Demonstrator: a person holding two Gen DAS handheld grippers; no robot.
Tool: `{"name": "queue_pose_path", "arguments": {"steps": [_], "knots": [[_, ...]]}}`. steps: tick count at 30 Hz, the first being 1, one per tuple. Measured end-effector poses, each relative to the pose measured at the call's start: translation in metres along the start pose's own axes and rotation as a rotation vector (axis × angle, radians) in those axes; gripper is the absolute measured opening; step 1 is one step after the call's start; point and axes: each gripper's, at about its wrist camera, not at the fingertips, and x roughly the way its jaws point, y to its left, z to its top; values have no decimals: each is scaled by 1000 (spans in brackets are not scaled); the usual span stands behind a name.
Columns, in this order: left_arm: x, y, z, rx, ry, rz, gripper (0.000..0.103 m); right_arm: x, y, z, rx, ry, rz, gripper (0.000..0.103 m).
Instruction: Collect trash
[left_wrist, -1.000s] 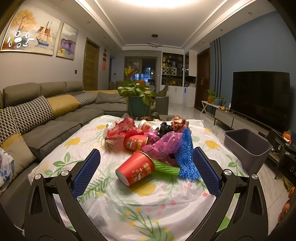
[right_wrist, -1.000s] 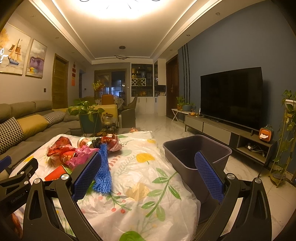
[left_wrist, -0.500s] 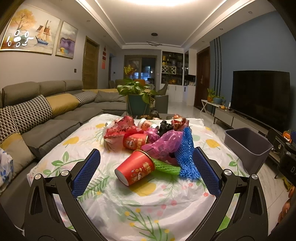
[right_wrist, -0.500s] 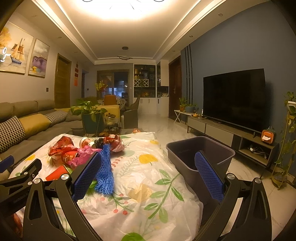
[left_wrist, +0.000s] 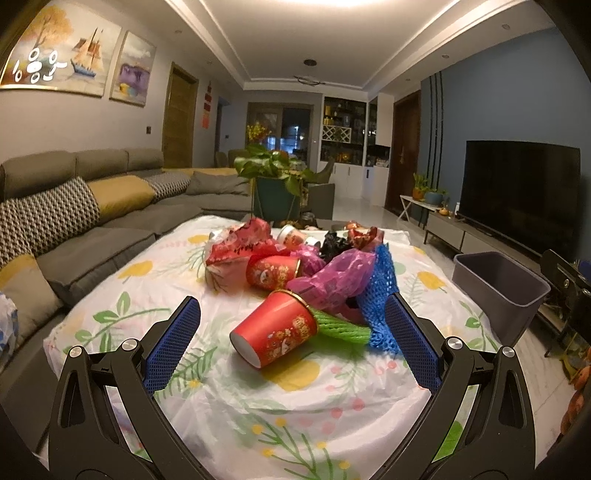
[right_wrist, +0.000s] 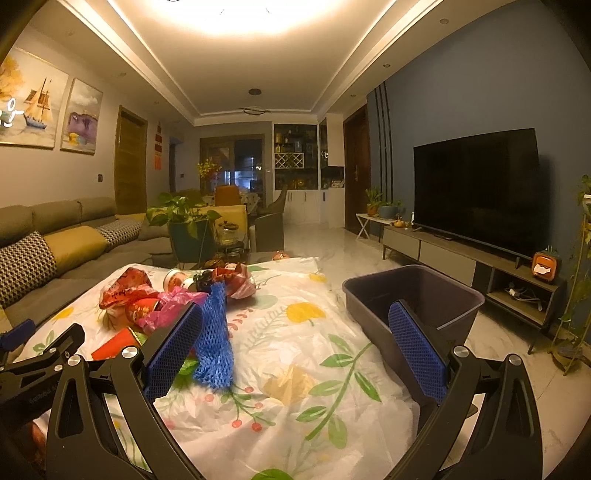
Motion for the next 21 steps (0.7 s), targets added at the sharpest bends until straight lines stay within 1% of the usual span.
{"name": "queue_pose_path", "arguments": {"steps": [6,10,15,19,21], "knots": [[25,24,-9,-20,20,-2,98,19,6,-7,1,24,24,98],[46,36,-17,-10,46,-15,98,33,11,-12,-6,42,36,97],[76,49,-26,-20,100,-77,98,51,21,-20,-13,72,55,98],[96,50,-31,-5,126,-118,98,65,25,-27,-10,92,80,97],[107,49,-34,18,135,-130,98,72,28,-29,-11,97,92,97]]}}
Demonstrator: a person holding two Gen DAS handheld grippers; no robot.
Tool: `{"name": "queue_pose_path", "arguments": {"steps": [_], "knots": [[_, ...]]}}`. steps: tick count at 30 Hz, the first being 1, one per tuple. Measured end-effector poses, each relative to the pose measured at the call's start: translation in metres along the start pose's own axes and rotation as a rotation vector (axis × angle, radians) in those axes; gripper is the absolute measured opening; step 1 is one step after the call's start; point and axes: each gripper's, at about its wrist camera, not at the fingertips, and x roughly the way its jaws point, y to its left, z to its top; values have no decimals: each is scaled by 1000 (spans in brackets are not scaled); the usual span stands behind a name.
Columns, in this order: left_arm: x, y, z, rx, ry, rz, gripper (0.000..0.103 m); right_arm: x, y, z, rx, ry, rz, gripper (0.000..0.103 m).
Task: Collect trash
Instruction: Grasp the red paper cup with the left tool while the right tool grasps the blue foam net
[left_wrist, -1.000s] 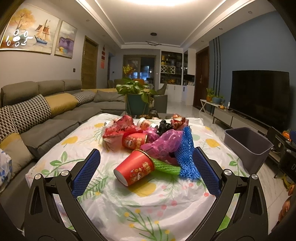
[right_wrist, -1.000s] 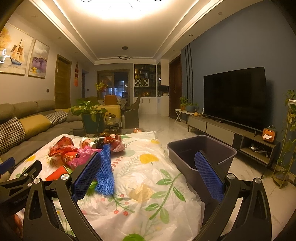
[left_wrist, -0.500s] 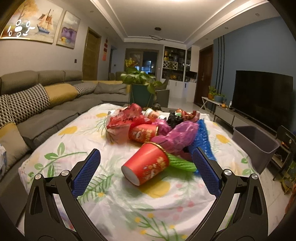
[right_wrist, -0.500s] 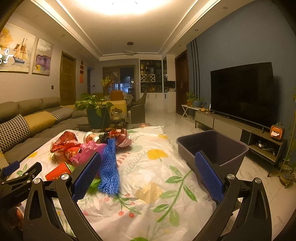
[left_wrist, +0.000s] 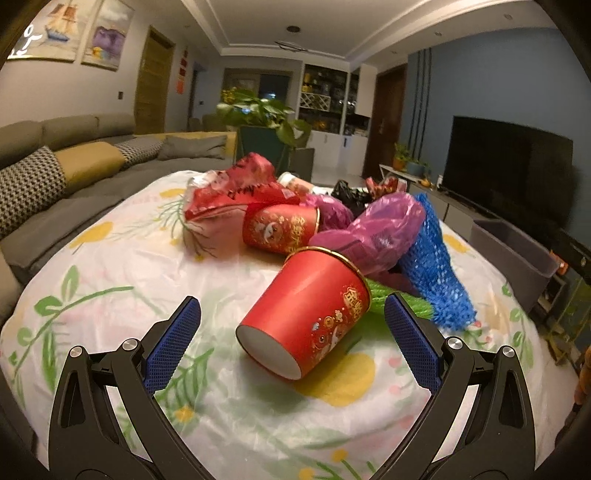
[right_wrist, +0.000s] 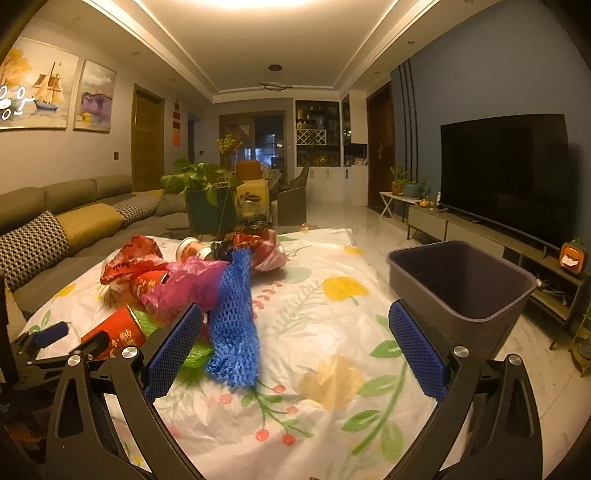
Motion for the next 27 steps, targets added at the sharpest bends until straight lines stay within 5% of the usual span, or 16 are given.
{"name": "queue_pose_path", "arguments": {"steps": [9,21,27], "knots": [[32,3,-2,17,37,-59,96,46,10,-10,-11,42,17,89],[34,18,-10,-41,35,-139,61,97,26,-26,-31,144,86,66],[27,26,-13,-79,19,-147,57,117,31,-31,-31,200,107,49]]}}
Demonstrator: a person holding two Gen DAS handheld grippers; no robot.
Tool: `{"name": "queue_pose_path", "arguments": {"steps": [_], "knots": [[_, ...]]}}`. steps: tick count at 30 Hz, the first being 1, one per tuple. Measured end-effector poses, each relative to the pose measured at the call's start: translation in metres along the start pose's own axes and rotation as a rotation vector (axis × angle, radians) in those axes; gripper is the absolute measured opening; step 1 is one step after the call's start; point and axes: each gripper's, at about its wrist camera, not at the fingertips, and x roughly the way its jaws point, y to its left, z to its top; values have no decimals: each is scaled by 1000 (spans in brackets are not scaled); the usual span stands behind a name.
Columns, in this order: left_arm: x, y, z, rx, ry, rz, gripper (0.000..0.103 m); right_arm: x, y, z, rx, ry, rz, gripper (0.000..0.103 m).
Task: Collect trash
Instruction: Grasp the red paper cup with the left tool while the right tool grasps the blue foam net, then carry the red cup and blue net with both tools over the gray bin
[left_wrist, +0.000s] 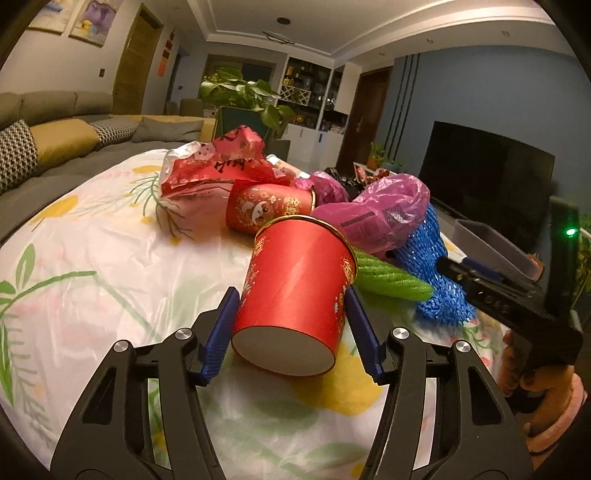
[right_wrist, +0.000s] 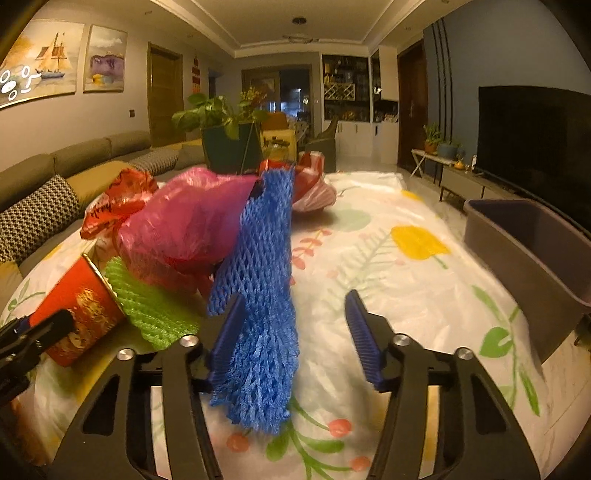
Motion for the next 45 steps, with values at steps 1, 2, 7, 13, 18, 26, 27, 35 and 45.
{"name": "queue_pose_path", "arguments": {"steps": [1,2,7,13,18,26,27,35,45], "knots": [[-1,1,-1,-8,-4,-4,57,3,1,-1,-2,14,7,43],[-3,2,0,-17,-9,-6,57,6,2,-2,-6,29,17,39],[-14,5,3,-54,-42,-13,56,13,5,-6,-22,67,34,7],[-29,5,10,-73,-83,-2,56,-8,-5,0,-13,3,6,6],[-40,-6,19,-70,-121,5,56,-33,-18,7,-5,-60,-31,5],[-54,-39,37,-21,-171,8,56,-73,-42,15,34,-142,-47,5],[-56,-44,38,-13,-176,4,56,-76,-44,15,38,-148,-46,5],[-53,-94,63,55,-214,-42,56,-104,-71,24,76,-198,-64,5],[-3,-181,95,122,-222,-210,56,-127,-138,41,89,-278,-268,5]]}}
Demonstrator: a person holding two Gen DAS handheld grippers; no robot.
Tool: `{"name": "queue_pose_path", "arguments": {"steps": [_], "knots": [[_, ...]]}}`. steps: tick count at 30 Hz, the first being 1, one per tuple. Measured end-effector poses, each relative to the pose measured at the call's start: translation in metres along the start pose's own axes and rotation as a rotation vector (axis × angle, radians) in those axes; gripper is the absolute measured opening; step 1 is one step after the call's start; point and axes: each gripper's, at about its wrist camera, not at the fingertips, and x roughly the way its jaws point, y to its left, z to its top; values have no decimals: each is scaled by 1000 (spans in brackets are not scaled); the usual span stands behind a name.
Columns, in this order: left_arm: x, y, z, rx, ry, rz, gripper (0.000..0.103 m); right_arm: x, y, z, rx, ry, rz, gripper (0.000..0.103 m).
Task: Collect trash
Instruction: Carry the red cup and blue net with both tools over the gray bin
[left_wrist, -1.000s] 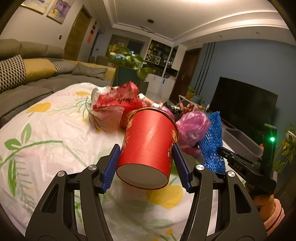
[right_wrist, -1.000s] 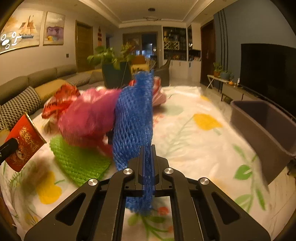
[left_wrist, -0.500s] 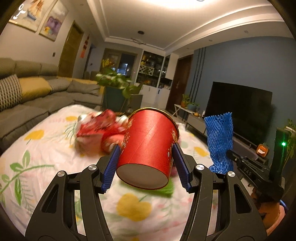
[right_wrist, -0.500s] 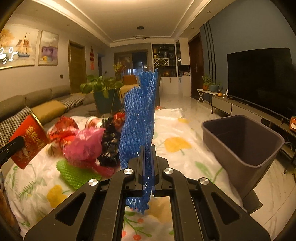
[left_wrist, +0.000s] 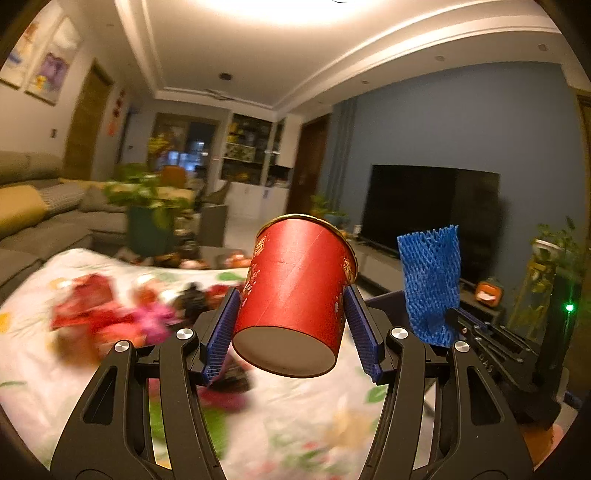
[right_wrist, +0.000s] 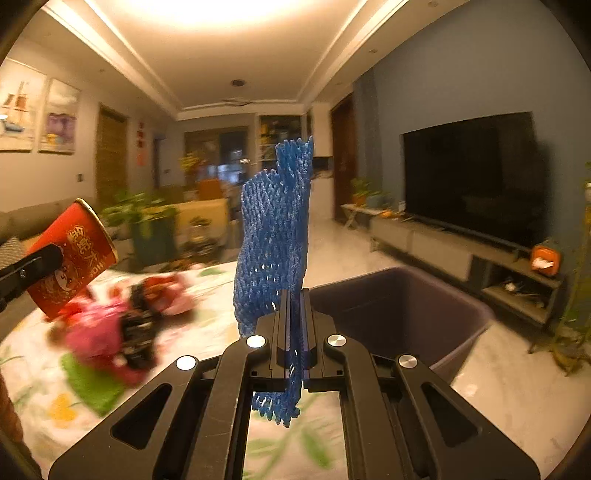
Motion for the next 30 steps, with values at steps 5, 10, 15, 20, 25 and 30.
{"name": "queue_pose_path", "arguments": {"steps": [5,10,15,20,25,30], "knots": [[49,-39,0,8,23,-106,56,15,-40,3,42,-7,-102,5],[90,-73,-6,16,33,-172,57,36,-77,1,67,-3,-165,5],[131,-100,-19,28,56,-210,57,49,-97,-2,87,7,-185,5],[154,-114,-30,38,89,-232,57,57,-108,-9,93,20,-188,5],[172,-119,-35,32,111,-241,57,62,-110,-10,98,29,-187,5],[186,-120,-41,12,132,-250,57,66,-109,-11,107,39,-184,5]]}}
